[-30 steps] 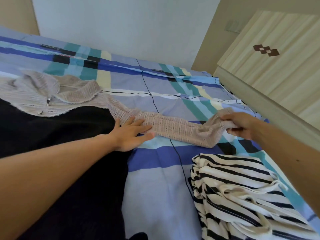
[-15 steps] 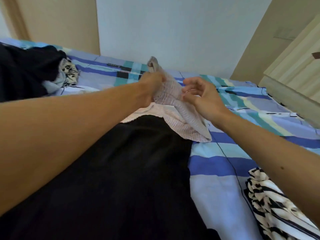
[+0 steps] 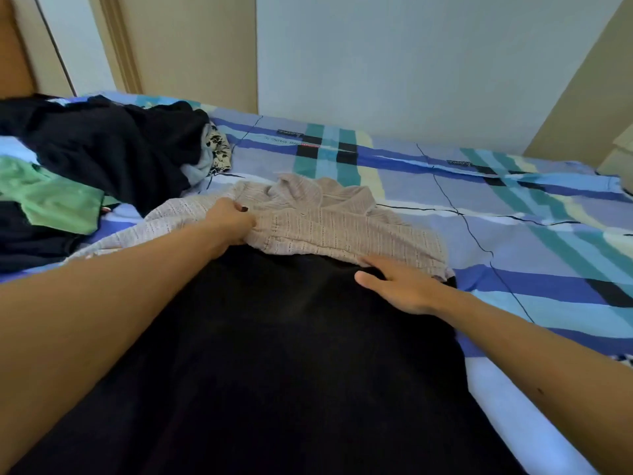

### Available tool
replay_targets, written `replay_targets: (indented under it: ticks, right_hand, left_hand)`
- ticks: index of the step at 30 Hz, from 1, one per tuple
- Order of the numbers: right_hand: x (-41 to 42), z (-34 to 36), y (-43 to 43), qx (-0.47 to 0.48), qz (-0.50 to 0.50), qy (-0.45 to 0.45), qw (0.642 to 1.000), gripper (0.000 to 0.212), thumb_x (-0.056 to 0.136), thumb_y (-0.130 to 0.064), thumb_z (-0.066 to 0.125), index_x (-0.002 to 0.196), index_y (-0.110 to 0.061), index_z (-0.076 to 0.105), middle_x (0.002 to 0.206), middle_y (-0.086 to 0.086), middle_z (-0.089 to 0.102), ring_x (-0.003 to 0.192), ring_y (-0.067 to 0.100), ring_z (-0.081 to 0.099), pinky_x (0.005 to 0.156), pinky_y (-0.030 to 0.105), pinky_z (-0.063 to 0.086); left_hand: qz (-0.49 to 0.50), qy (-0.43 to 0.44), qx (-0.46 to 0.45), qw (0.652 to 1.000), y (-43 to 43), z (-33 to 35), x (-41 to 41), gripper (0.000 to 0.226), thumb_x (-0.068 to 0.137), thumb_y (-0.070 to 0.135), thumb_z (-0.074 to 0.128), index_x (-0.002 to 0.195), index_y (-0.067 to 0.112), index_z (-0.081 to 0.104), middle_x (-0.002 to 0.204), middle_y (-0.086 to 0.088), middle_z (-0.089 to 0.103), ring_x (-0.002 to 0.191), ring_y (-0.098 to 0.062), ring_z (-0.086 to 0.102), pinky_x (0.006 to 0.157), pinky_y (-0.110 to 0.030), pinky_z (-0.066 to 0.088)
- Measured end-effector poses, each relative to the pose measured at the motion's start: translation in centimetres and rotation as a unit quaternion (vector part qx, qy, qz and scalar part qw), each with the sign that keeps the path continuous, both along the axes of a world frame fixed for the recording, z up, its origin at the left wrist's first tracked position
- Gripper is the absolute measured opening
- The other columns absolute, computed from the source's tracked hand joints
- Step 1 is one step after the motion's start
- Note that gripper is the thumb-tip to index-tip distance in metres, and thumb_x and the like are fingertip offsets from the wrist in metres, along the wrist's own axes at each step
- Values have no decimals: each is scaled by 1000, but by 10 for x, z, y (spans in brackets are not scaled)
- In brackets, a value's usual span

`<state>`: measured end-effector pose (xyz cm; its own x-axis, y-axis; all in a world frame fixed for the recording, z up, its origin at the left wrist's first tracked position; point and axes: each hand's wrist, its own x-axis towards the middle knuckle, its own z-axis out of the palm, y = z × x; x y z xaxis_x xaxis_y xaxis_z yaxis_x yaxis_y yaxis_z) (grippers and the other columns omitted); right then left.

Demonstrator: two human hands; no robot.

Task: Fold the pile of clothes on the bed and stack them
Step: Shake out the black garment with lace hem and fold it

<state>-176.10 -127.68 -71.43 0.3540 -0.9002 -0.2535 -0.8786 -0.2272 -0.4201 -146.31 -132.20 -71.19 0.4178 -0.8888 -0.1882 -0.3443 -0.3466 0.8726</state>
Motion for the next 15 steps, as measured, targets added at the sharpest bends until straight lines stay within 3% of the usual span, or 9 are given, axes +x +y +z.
replay_targets:
  ticks: [2, 5, 8, 10, 12, 15]
  right_hand:
    - [5, 7, -2, -16, -14, 8, 1000, 62, 103, -52, 40, 156, -22, 27, 161, 1, 31, 145, 23, 33, 111, 30, 27]
    - [23, 10, -1, -49, -16, 25, 998, 71, 100, -56, 42, 158, -22, 19, 165, 2, 23, 149, 24, 28, 118, 37, 24]
    - [58, 11, 0, -72, -3, 6, 997, 72, 100, -54, 46, 159, -22, 19, 165, 2, 22, 149, 22, 27, 118, 35, 24]
    - [90, 13, 3, -78, 21, -1, 997, 73, 99, -53, 48, 159, -23, 18, 165, 3, 20, 148, 22, 29, 118, 36, 25]
    - [120, 17, 6, -86, 50, 3, 995, 75, 99, -53, 49, 159, -24, 16, 165, 3, 19, 146, 22, 33, 117, 36, 29]
    - [167, 24, 10, -94, 92, -9, 991, 76, 98, -51, 52, 159, -24, 16, 165, 3, 19, 147, 22, 31, 117, 37, 28]
  left_hand:
    - [1, -72, -37, 997, 9, 0, 15, 30, 89, 9, 60, 119, 11, 60, 113, -10, 63, 102, -26, 63, 85, -36, 54]
    - [21, -159, -73, 984, 26, 1, 47, 31, 88, 8, 55, 117, 13, 62, 113, -6, 64, 107, -27, 60, 90, -35, 48]
    - [67, -285, 1, 956, 42, -4, 90, 48, 87, 34, 65, 131, 17, 53, 137, -12, 50, 130, -36, 44, 106, -48, 36]
    - [77, -306, 72, 946, 55, -13, 124, 61, 84, 45, 62, 135, 15, 46, 143, -15, 43, 135, -39, 36, 109, -52, 30]
    - [34, -297, 118, 947, 70, -16, 151, 71, 76, 52, 62, 131, 10, 48, 137, -18, 49, 127, -38, 44, 105, -49, 38]
    - [-72, -247, 154, 954, 89, 4, 178, 57, 70, 57, 78, 96, 8, 63, 101, -9, 64, 87, -26, 59, 72, -33, 47]
